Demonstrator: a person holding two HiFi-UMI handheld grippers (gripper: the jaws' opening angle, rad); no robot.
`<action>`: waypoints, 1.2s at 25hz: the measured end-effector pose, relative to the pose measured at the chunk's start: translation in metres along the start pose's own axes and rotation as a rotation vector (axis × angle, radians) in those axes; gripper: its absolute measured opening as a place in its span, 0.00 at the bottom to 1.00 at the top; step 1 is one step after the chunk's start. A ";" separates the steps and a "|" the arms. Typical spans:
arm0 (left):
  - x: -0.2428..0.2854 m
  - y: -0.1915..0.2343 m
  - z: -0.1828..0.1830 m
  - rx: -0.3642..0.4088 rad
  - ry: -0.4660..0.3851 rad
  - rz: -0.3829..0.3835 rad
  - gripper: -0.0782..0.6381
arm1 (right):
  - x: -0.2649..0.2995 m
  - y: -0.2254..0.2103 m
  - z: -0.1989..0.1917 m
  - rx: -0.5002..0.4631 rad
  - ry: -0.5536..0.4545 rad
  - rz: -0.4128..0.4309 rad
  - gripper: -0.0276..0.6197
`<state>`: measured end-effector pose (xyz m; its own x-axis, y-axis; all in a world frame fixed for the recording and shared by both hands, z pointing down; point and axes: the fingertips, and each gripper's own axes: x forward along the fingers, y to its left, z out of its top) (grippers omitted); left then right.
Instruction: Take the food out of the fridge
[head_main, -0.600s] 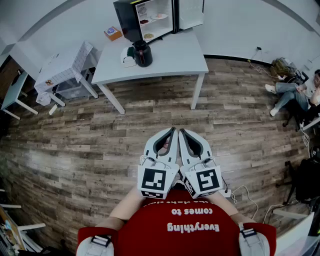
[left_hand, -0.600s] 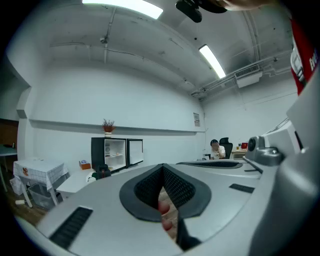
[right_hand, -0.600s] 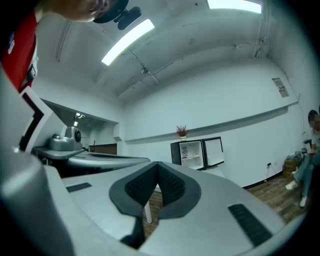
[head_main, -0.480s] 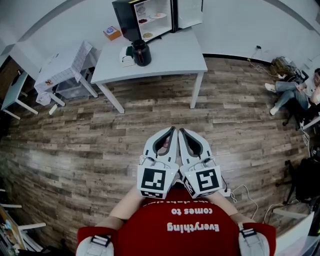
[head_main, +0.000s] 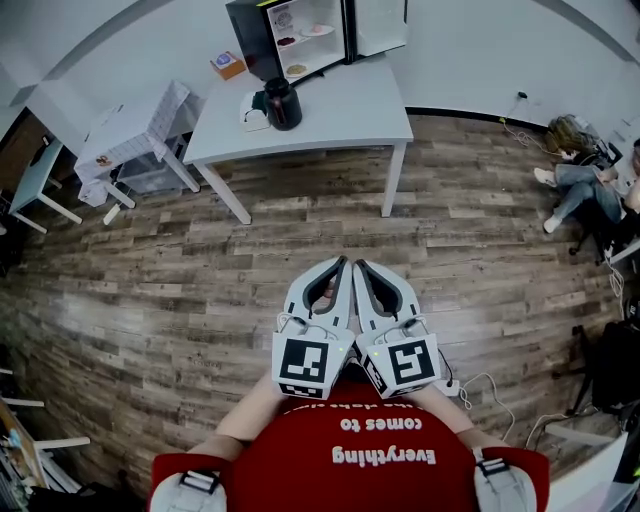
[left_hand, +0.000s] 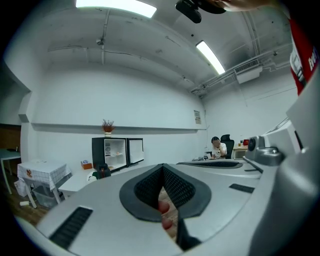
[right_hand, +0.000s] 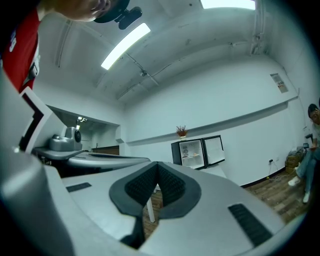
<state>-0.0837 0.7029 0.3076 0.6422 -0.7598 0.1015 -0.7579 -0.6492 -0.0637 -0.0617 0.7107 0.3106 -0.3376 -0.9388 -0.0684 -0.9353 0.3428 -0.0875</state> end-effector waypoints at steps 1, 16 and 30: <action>0.000 -0.001 -0.001 0.002 0.004 0.003 0.11 | -0.001 0.000 -0.001 0.006 0.003 0.002 0.06; 0.067 0.038 -0.013 -0.026 0.035 -0.030 0.11 | 0.064 -0.038 -0.018 0.005 0.058 -0.033 0.06; 0.187 0.166 0.002 -0.046 -0.006 -0.001 0.11 | 0.236 -0.081 -0.017 -0.029 0.087 -0.002 0.06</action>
<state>-0.0893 0.4532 0.3140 0.6435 -0.7594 0.0961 -0.7617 -0.6477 -0.0179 -0.0674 0.4612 0.3186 -0.3429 -0.9392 0.0189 -0.9381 0.3413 -0.0582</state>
